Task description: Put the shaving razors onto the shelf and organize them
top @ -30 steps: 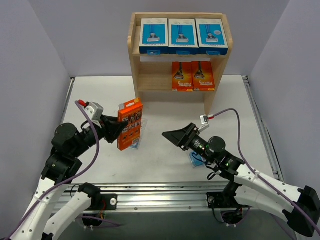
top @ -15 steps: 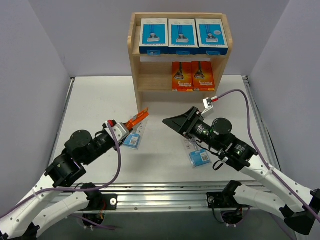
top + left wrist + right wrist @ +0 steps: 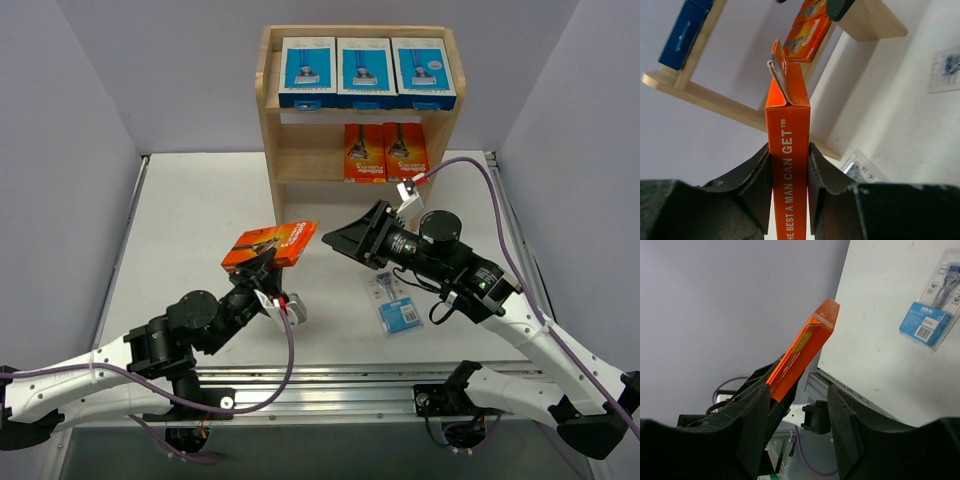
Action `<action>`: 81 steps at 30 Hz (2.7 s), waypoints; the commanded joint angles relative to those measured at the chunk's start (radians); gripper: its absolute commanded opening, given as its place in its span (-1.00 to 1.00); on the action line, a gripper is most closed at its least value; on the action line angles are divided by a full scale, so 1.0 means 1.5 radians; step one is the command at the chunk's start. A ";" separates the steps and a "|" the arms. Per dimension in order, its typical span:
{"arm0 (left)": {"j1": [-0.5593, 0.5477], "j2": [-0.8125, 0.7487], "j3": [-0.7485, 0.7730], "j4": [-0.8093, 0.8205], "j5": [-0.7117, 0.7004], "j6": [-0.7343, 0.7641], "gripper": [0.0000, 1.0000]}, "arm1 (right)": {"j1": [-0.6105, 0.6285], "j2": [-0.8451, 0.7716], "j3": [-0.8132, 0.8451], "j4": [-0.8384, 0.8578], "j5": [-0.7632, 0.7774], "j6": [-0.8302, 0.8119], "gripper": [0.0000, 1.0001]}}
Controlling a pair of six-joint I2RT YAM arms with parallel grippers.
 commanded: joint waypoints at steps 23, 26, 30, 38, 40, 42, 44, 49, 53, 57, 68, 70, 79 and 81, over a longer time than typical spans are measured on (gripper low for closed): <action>-0.136 0.058 -0.124 0.367 -0.196 0.431 -0.95 | -0.008 0.041 0.073 -0.064 -0.071 -0.030 -0.16; -0.140 0.059 -0.124 0.381 -0.200 0.440 -0.95 | -0.008 0.043 0.068 -0.067 -0.073 -0.032 -0.20; -0.145 0.052 -0.132 0.393 -0.187 0.446 -0.95 | -0.008 0.049 0.052 -0.059 -0.084 -0.032 -0.31; -0.161 0.052 -0.145 0.393 -0.171 0.457 -0.95 | -0.008 0.066 0.048 -0.050 -0.106 -0.041 -0.42; -0.165 0.052 -0.148 0.395 -0.170 0.458 -0.95 | -0.008 0.070 0.048 -0.050 -0.111 -0.045 -0.51; -0.165 0.052 -0.150 0.395 -0.169 0.459 -0.95 | -0.008 0.073 0.046 -0.048 -0.120 -0.045 -0.57; -0.166 0.048 -0.152 0.394 -0.166 0.459 -0.95 | -0.008 0.077 0.046 -0.046 -0.128 -0.046 -0.59; -0.166 0.037 -0.155 0.393 -0.149 0.460 -0.95 | -0.008 0.080 0.039 -0.045 -0.154 -0.060 -0.64; -0.169 0.031 -0.159 0.394 -0.136 0.460 -0.95 | -0.008 0.079 0.022 -0.026 -0.187 -0.061 -0.65; -0.169 0.030 -0.167 0.390 -0.129 0.455 -0.95 | -0.008 0.076 0.003 0.006 -0.209 -0.053 -0.72; -0.169 0.000 -0.181 0.373 -0.127 0.413 -0.75 | -0.009 0.025 -0.077 0.137 -0.191 0.021 -1.00; -0.168 -0.006 -0.182 0.374 -0.128 0.394 -0.55 | -0.009 -0.003 -0.105 0.183 -0.173 0.045 -1.00; -0.164 -0.019 -0.189 0.360 -0.133 0.343 0.15 | -0.009 -0.096 -0.206 0.268 -0.102 0.109 -1.00; -0.164 -0.022 -0.188 0.359 -0.134 0.336 0.23 | -0.009 -0.109 -0.216 0.275 -0.086 0.119 -1.00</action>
